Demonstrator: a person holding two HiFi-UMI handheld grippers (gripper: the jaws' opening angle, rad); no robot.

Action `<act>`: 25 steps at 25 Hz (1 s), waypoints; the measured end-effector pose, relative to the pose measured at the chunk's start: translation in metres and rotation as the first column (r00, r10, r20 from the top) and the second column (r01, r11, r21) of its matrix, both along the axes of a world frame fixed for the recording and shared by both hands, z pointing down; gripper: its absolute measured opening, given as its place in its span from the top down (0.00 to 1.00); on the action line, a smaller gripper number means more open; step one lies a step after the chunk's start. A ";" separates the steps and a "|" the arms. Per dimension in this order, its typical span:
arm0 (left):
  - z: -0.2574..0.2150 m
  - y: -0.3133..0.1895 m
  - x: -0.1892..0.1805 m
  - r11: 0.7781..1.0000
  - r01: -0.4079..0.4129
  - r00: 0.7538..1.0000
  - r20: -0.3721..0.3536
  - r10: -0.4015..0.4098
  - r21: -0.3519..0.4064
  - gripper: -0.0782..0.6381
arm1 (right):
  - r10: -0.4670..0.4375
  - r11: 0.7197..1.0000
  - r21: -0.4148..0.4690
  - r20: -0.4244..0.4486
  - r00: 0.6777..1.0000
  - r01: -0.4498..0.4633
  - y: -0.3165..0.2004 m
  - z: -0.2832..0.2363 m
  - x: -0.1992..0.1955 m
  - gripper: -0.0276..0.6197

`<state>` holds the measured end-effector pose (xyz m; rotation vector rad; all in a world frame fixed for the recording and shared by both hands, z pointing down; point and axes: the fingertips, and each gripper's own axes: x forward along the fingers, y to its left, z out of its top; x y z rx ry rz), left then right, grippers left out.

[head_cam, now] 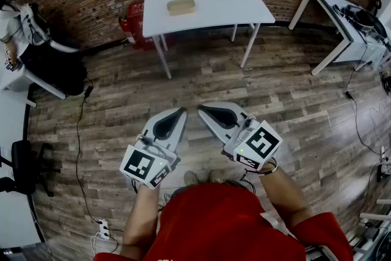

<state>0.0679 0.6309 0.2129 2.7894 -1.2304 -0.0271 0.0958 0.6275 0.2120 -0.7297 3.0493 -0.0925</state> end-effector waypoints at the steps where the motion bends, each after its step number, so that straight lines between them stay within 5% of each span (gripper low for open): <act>1: 0.000 -0.001 0.000 1.000 0.001 1.000 -0.001 -0.001 0.000 0.87 | 0.000 1.000 -0.001 -0.001 1.000 0.000 0.000 0.000 0.000 0.91; 25: 0.000 -0.033 0.029 0.997 0.078 0.997 0.024 -0.078 0.002 0.87 | -0.088 0.995 -0.033 0.043 0.995 0.090 -0.036 -0.003 0.040 0.91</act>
